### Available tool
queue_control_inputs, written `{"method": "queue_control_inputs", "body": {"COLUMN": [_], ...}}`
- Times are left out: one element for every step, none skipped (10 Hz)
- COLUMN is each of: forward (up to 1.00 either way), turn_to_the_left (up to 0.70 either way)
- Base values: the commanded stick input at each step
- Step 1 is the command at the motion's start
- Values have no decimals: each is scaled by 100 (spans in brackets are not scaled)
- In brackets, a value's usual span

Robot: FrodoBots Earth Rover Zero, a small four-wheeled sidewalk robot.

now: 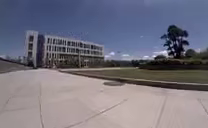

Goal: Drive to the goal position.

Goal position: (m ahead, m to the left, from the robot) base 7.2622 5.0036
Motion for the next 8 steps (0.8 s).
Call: {"method": "queue_control_inputs", "body": {"forward": [70,70,70,70,70,70,70,70], "turn_to_the_left": [23,35,35,35,33,29,6,0]}}
